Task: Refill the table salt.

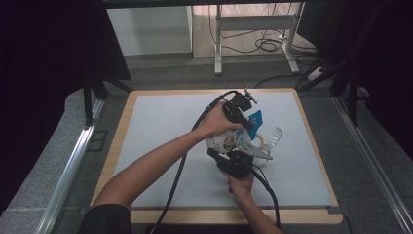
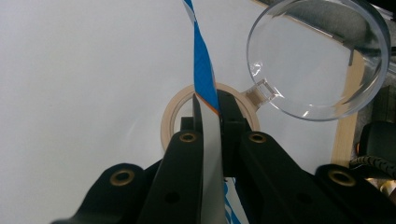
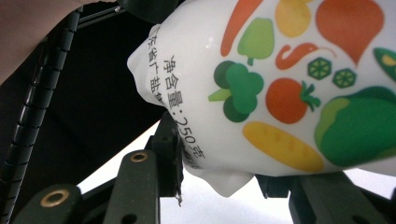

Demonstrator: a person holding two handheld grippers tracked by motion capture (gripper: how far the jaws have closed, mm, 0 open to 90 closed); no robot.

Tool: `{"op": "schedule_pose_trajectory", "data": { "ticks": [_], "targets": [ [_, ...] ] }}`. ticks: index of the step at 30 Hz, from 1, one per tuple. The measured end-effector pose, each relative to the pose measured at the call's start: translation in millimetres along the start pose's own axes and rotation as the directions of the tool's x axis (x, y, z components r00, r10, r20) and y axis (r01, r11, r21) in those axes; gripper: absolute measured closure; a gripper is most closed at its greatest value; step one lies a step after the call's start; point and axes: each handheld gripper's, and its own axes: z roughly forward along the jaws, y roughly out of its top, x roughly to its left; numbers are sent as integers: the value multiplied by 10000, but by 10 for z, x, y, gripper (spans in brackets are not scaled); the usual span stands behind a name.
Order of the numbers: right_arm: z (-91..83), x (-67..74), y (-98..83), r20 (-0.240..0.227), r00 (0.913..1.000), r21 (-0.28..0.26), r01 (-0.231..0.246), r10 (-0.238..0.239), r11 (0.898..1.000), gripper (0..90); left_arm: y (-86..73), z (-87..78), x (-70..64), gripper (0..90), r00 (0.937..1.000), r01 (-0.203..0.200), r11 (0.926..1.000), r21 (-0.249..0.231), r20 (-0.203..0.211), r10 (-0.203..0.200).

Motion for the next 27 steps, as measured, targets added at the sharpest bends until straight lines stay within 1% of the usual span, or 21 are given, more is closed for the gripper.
{"op": "schedule_pose_trajectory", "data": {
  "ticks": [5, 9, 22, 24, 27],
  "targets": [
    [-7, -4, 3, 1, 10000, 41, -25, 25, 10000, 588, 5, 2, 4, 896, 10000, -53, 10000, 39, 36, 53],
    [-9, -20, 0, -17, 10000, 46, 67, -67, 10000, 587, 7, 5, 9, 896, 10000, -44, 10000, 47, 48, 44],
    [-31, -48, 3, -57, 10000, 96, -5, 6, 10000, 588, 31, 33, 18, 896, 9999, -81, 9999, 123, 133, 80],
    [-33, -50, 4, -71, 10000, 79, -21, 22, 10000, 587, 37, 33, 21, 896, 9998, -146, 9998, 140, 125, 144],
    [-36, -52, 7, -54, 10000, 80, -33, 33, 10000, 587, 39, 34, 20, 896, 9998, -117, 9998, 141, 136, 115]
  ]
}}
